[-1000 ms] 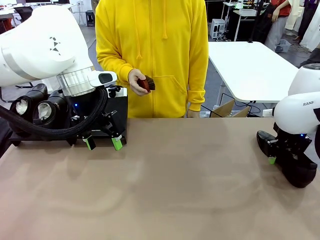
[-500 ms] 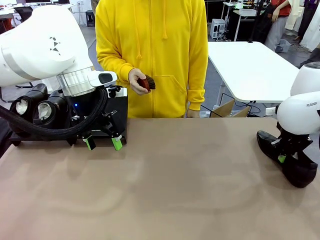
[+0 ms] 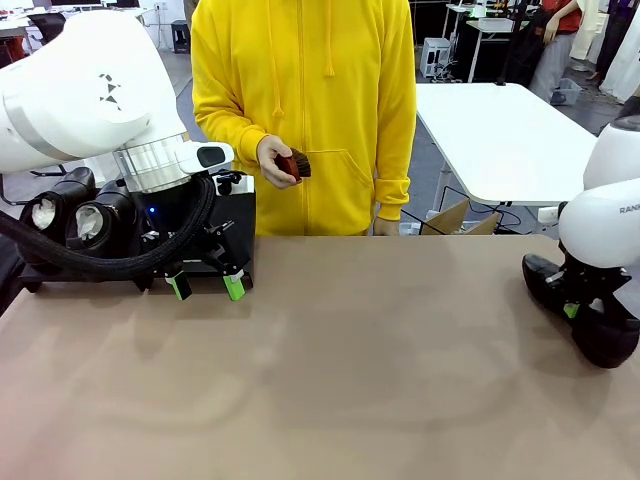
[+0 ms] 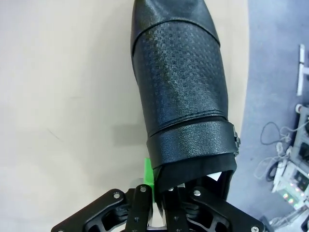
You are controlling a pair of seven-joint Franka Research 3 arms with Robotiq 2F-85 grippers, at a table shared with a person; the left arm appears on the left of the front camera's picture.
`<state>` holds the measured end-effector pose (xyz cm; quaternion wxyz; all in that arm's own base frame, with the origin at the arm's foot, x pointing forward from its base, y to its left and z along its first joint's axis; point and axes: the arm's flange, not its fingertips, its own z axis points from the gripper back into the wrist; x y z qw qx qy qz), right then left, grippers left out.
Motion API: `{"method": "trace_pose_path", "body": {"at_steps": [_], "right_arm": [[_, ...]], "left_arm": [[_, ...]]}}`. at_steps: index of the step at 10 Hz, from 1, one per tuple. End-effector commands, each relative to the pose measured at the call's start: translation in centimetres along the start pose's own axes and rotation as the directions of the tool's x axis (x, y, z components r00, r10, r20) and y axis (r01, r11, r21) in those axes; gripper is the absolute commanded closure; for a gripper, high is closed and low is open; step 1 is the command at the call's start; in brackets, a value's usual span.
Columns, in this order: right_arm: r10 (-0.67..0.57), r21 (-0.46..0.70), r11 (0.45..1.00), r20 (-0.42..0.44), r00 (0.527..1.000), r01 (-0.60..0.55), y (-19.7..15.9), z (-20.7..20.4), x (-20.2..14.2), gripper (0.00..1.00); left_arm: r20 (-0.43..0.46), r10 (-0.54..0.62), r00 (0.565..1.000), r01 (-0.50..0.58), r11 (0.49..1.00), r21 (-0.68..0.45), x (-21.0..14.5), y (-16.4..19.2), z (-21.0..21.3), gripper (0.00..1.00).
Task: Organize the shoes by placing them on the stand.
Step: Pick up one Shoe and place it in the middle of the table.
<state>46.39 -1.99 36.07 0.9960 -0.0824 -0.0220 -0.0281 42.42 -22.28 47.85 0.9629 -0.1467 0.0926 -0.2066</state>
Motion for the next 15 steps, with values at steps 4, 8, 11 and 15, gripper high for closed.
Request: {"method": "trace_pose_path", "body": {"at_steps": [4,8,11,15], "right_arm": [[-0.361,0.198,0.925,0.199,0.911,0.323,10.7,12.5,-6.3,1.0],[-0.241,0.168,0.962,0.138,0.961,0.217,23.8,11.5,-10.1,1.0],[-0.173,0.122,0.979,0.096,0.98,0.161,29.4,9.2,-10.3,1.0],[-0.098,0.133,0.987,0.065,0.993,0.089,32.1,7.7,-10.7,0.97]], "left_arm": [[-0.005,-0.007,1.0,0.007,1.0,0.012,-0.4,0.2,0.3,0.0],[-0.005,-0.007,1.0,0.007,1.0,0.012,-0.4,0.2,0.3,0.0],[-0.005,-0.007,1.0,0.007,1.0,0.012,-0.4,0.2,0.3,0.0],[-0.005,-0.007,1.0,0.007,1.0,0.012,-0.4,0.2,0.3,0.0]]}}
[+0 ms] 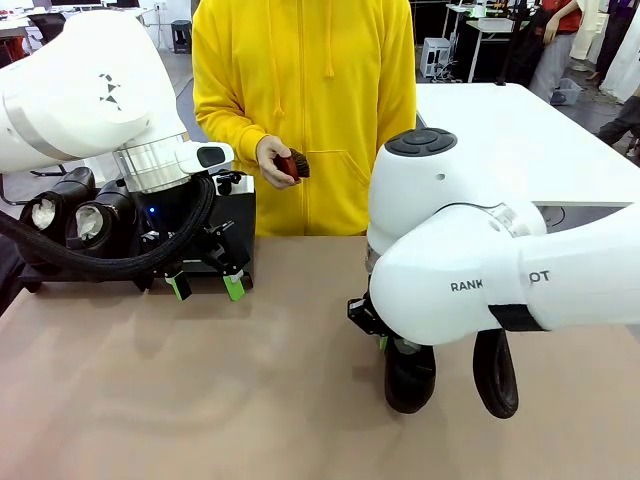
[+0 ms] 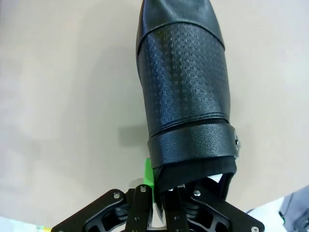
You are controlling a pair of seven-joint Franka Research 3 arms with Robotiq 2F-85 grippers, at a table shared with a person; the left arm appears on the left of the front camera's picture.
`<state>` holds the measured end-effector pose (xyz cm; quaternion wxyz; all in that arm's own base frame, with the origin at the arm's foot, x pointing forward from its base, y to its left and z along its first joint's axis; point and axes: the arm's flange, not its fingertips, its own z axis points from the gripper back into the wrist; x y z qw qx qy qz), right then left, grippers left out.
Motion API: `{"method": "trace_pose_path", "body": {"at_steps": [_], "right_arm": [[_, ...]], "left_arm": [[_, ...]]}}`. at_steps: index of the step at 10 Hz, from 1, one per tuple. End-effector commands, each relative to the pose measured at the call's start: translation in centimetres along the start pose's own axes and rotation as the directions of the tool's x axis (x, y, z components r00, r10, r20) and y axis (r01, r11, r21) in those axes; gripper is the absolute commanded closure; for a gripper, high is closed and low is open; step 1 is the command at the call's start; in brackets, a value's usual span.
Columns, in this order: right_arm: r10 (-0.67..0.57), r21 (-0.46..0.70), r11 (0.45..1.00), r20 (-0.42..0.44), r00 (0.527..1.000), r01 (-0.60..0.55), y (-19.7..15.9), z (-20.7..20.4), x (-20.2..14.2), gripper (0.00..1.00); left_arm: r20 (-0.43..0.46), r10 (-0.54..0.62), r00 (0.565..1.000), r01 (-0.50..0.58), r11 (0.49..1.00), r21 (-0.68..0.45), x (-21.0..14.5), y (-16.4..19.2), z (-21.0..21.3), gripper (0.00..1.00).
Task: Organize the shoes by placing them on the stand.
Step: Pick up one Shoe and place it in the middle of the table.
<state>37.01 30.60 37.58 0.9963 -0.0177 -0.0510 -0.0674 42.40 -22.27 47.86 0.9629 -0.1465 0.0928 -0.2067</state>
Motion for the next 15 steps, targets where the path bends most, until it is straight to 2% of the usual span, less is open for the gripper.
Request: {"method": "trace_pose_path", "body": {"at_steps": [1,6,7,8,10,11,15], "right_arm": [[0.009,0.023,1.0,0.022,1.0,-0.009,1.0,0.1,0.1,0.87],[-0.017,0.114,0.993,-0.007,1.0,0.018,0.5,0.2,0.3,0.06],[-0.006,0.14,0.99,-0.022,1.0,0.009,0.0,1.1,0.1,0.0],[0.026,0.189,0.982,-0.071,0.997,-0.012,-0.7,2.4,-0.3,0.0],[0.098,0.305,0.95,-0.115,0.989,-0.059,-3.0,5.6,-1.4,0.0],[0.013,0.183,0.983,-0.046,0.999,-0.005,0.4,2.2,0.2,0.0],[0.013,0.183,0.983,-0.046,0.999,-0.005,0.4,2.2,0.2,0.0]], "left_arm": [[-0.005,-0.007,1.0,0.007,1.0,0.012,-0.4,0.2,0.3,0.0],[-0.005,-0.007,1.0,0.007,1.0,0.012,-0.4,0.2,0.3,0.0],[-0.005,-0.007,1.0,0.007,1.0,0.012,-0.4,0.2,0.3,0.0],[-0.005,-0.007,1.0,0.007,1.0,0.012,-0.4,0.2,0.3,0.0],[-0.005,-0.007,1.0,0.007,1.0,0.012,-0.4,0.2,0.3,0.0],[-0.005,-0.007,1.0,0.007,1.0,0.012,-0.4,0.2,0.3,0.0],[-0.005,-0.007,1.0,0.007,1.0,0.012,-0.4,0.2,0.3,0.0]]}}
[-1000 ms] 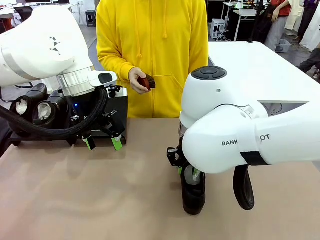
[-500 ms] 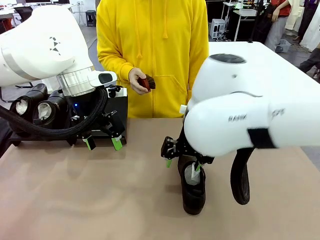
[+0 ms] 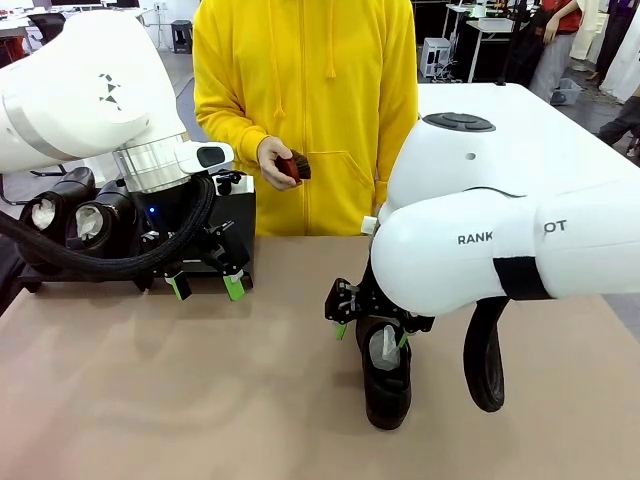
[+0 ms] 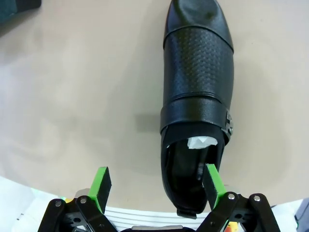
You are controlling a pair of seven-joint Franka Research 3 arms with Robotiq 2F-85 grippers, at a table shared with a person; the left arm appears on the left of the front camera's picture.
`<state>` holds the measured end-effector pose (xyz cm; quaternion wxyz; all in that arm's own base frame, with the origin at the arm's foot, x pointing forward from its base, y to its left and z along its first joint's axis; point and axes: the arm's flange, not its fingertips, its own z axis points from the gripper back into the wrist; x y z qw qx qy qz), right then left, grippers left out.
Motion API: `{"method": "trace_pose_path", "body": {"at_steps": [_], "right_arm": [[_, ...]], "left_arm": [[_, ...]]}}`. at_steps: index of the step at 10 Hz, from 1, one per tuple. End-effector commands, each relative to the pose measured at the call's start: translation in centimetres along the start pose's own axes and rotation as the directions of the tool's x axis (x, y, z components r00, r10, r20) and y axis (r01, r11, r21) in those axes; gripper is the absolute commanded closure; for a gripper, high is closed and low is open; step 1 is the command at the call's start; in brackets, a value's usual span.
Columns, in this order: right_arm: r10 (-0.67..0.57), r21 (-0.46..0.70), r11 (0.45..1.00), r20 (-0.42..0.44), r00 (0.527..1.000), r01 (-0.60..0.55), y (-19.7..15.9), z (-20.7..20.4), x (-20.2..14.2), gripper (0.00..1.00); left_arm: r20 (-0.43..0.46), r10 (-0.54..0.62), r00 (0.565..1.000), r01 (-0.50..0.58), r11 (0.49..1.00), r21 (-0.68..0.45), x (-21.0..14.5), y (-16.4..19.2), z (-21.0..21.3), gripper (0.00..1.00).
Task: Organize the shoes by placing them on the stand.
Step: Pick up one Shoe and place it in the middle of the table, then place the Shoe from the middle of the table onto the Shoes Stand.
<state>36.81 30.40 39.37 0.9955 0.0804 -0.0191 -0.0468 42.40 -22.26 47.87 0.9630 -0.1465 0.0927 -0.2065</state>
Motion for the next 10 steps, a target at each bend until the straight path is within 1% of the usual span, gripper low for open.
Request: {"method": "trace_pose_path", "body": {"at_steps": [1,6,7,8,9,10], "right_arm": [[-0.021,-0.009,1.0,0.031,0.999,0.021,0.7,0.2,0.2,0.0],[-0.021,-0.009,1.0,0.031,0.999,0.021,0.7,0.2,0.2,0.0],[-0.005,-0.004,1.0,0.007,1.0,0.005,0.1,0.0,0.1,0.0],[0.056,0.019,0.998,0.072,0.996,-0.057,-1.1,2.3,-0.8,0.0],[0.007,0.046,0.999,0.093,0.996,-0.011,-4.1,5.3,-0.7,0.0],[-0.07,0.057,0.996,0.129,0.989,0.063,-7.6,8.1,-0.7,0.0]], "left_arm": [[-0.005,-0.007,1.0,0.007,1.0,0.012,-0.4,0.2,0.3,0.0],[-0.005,-0.007,1.0,0.007,1.0,0.012,-0.4,0.2,0.3,0.0],[-0.005,-0.007,1.0,0.007,1.0,0.012,-0.4,0.2,0.3,0.0],[-0.005,-0.007,1.0,0.007,1.0,0.012,-0.4,0.2,0.3,0.0],[-0.005,-0.007,1.0,0.007,1.0,0.012,-0.4,0.2,0.3,0.0],[0.0,0.0,1.0,0.0,1.0,0.0,0.0,0.0,0.0,0.0]]}}
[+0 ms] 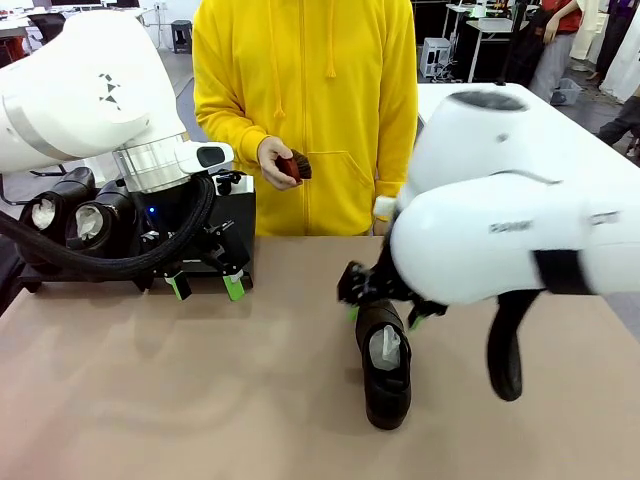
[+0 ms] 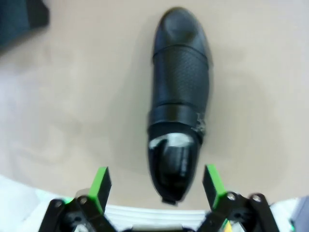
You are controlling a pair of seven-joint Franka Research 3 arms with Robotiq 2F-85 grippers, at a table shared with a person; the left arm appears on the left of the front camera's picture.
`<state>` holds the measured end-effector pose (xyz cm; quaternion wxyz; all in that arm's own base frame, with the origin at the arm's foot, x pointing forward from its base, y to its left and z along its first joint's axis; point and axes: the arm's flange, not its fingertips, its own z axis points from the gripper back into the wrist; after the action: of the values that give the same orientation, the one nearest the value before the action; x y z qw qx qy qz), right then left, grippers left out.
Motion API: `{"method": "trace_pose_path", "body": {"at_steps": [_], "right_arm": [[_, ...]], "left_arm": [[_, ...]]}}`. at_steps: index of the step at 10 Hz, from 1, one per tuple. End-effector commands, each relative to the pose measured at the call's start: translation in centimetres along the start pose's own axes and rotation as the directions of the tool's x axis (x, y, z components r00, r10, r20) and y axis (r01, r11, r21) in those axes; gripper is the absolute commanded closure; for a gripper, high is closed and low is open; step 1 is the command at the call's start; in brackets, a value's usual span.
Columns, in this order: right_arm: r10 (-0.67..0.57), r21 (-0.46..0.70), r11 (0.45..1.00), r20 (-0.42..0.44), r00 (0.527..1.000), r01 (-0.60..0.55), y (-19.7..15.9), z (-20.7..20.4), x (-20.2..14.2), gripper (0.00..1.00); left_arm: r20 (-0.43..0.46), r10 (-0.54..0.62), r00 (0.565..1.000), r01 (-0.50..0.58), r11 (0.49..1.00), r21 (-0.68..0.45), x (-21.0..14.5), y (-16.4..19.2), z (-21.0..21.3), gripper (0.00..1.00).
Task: Organize the shoes by placing them on the stand.
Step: Place the Shoe from the middle of the table onto the Shoes Stand.
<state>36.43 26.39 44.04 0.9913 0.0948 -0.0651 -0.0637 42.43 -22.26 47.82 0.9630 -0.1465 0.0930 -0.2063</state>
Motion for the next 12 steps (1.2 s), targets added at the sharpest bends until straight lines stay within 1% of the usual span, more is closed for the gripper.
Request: {"method": "trace_pose_path", "body": {"at_steps": [1,2,3,4,5,6,7,8,9,10,11,12], "right_arm": [[-0.187,0.025,0.982,0.091,0.978,0.185,-8.3,5.4,0.2,0.0],[-0.287,0.06,0.957,0.1,0.953,0.283,-11.5,6.4,1.0,0.0],[-0.391,0.069,0.92,0.112,0.914,0.386,-14.2,6.9,1.6,0.0],[-0.512,0.075,0.859,0.11,0.852,0.507,-17.0,7.0,2.5,0.0],[-0.613,0.068,0.79,0.112,0.782,0.609,-19.1,6.8,3.2,0.0],[-0.729,0.05,0.682,0.114,0.675,0.729,-21.1,6.3,3.9,0.0],[-0.509,0.064,0.861,0.117,0.853,0.505,-19.4,7.8,2.6,0.0],[-0.509,0.064,0.861,0.117,0.853,0.505,-19.4,7.8,2.6,0.0],[-0.509,0.064,0.861,0.117,0.853,0.505,-19.4,7.8,2.6,0.0],[-0.509,0.064,0.861,0.117,0.853,0.505,-19.4,7.8,2.6,0.0],[-0.509,0.064,0.861,0.117,0.853,0.505,-19.4,7.8,2.6,0.0],[-0.509,0.064,0.861,0.117,0.853,0.505,-19.4,7.8,2.6,0.0]], "left_arm": [[0.01,0.053,0.999,-0.054,0.993,0.102,0.4,-2.6,-2.6,0.0],[0.041,0.083,0.996,-0.089,0.981,0.171,0.6,-5.2,-4.8,0.0],[0.105,0.101,0.989,-0.122,0.967,0.222,0.8,-7.8,-6.7,0.0],[0.2,0.136,0.97,-0.186,0.948,0.259,1.2,-10.3,-8.5,0.0],[0.269,0.163,0.949,-0.234,0.938,0.255,1.3,-12.1,-9.8,0.0],[0.366,0.179,0.913,-0.277,0.931,0.238,0.8,-13.5,-10.6,0.0],[0.465,0.231,0.855,-0.356,0.913,0.201,0.2,-14.4,-10.9,0.0],[0.509,0.25,0.824,-0.384,0.906,0.176,-0.1,-15.4,-11.3,0.0],[0.475,0.259,0.841,-0.38,0.908,0.178,0.2,-16.3,-11.8,0.0],[0.487,0.261,0.833,-0.387,0.905,0.177,0.5,-16.9,-12.0,0.0],[0.528,0.255,0.81,-0.401,0.898,0.181,1.2,-17.3,-12.3,0.0],[0.499,0.245,0.831,-0.384,0.902,0.197,2.3,-17.5,-13.1,0.0]]}}
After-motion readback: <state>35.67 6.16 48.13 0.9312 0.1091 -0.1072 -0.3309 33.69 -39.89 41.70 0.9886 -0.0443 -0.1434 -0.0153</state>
